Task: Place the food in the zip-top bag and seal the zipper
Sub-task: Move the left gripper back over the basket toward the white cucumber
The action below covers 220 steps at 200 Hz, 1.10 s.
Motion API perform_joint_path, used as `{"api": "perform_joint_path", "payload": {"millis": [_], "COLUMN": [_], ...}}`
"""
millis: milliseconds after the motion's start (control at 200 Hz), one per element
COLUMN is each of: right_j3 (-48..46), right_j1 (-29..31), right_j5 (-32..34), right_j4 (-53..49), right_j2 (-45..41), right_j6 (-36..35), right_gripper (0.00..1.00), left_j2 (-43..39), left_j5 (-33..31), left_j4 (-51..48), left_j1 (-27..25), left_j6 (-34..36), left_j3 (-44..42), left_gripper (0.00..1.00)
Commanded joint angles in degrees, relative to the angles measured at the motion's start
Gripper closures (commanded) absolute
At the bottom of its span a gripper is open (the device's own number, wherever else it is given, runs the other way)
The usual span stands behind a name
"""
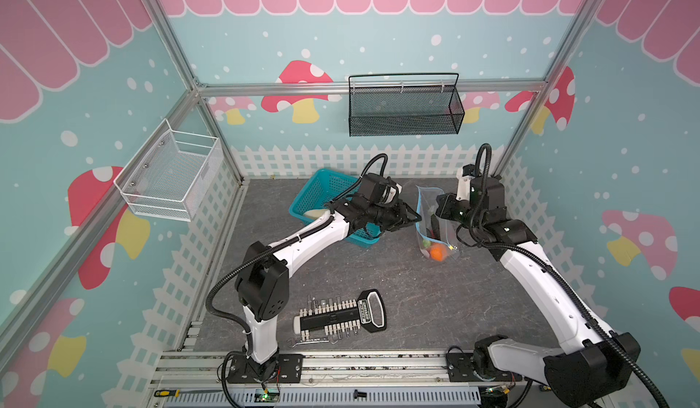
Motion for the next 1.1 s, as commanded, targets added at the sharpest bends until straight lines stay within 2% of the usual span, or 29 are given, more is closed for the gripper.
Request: {"api": "perform_joint_path", "payload": {"millis": [0,160,380,685,1096], "right_j3": [-1.41,-3.36,-6.07,-8.21,-7.71], "right_j1": [-0.19,-0.19,-0.15,-0.19,-0.19], "right_j5": [-2.00,-3.78,-4.89,-6.07,-9.25], "right_j4": [3.81,7.08,9.95,11.51,12.69], "right_j2": [0.69,0.89,1.40,2.11,5.54], "right_j6": [1.08,2.30,2.88,2.24,2.40], "right_gripper": [0.97,0.98,0.98,0.98,0.98], "left_j2": [-3.89,-3.68,1.60,7.93,16.30], "left_j5": [-3.83,-8.07,-16.22,-23.41,-27.47], "left_j4": [-5.46,-11.50,-24.05,-30.62,-33.34], "left_j1": [2.19,5.96,9.67,14.28,19.79], "left_j6": [6.19,11.71,20.44,24.21,23.68], "left_j3": [1.39,2.34,10.35,15.21,18.80], "left_gripper": [0.48,0.29,0.15,0.14,0.13]}}
